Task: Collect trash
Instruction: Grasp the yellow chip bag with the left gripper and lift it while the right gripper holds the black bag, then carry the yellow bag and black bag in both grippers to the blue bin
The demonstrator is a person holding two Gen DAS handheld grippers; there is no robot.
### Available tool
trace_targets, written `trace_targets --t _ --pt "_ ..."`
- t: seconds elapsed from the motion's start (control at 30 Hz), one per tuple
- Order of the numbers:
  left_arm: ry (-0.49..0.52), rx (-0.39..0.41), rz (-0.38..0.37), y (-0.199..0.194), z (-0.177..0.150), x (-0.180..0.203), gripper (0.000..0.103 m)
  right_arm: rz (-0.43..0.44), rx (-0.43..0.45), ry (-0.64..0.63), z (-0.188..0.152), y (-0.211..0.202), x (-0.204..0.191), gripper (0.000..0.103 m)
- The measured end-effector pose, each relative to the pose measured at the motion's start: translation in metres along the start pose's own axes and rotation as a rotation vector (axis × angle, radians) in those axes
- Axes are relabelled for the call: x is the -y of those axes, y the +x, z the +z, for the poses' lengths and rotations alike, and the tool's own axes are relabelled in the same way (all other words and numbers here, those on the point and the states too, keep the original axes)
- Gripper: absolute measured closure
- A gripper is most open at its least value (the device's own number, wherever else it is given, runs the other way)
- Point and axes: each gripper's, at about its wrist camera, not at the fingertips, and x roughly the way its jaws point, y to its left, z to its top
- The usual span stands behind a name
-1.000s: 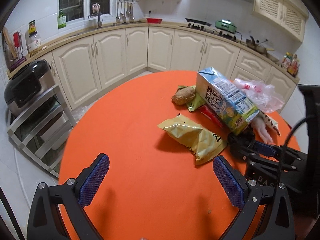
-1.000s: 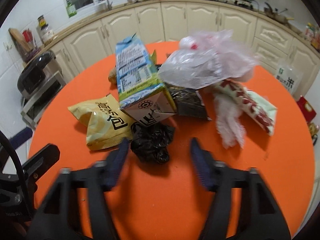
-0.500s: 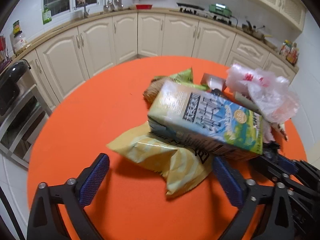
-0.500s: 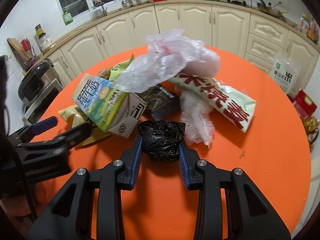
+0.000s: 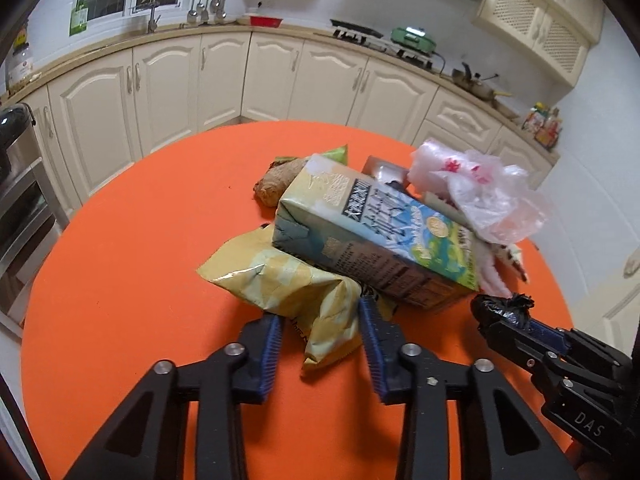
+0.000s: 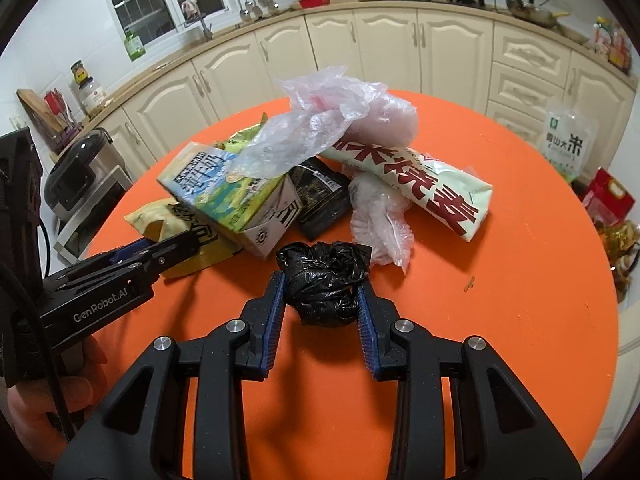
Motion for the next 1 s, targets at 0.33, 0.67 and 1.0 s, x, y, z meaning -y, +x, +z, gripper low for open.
trace_targets --t 0.33,0.67,1.0 --pt "0.000 0.049 -0.058 -0.042 -0.052 -0.020 0.082 -0.008 0.029 0.000 -0.009 -0.025 -0.009 0.071" --pt "0.046 0.131 -0.051 -0.088 -0.095 -0.017 0.083 -0.018 0.066 0.003 -0.017 -0.052 -0.012 0.071" --pt "0.144 0.244 -0.023 -0.159 -0.144 0.018 0.083 -0.014 0.152 0.017 -0.025 -0.098 -0.008 0.071"
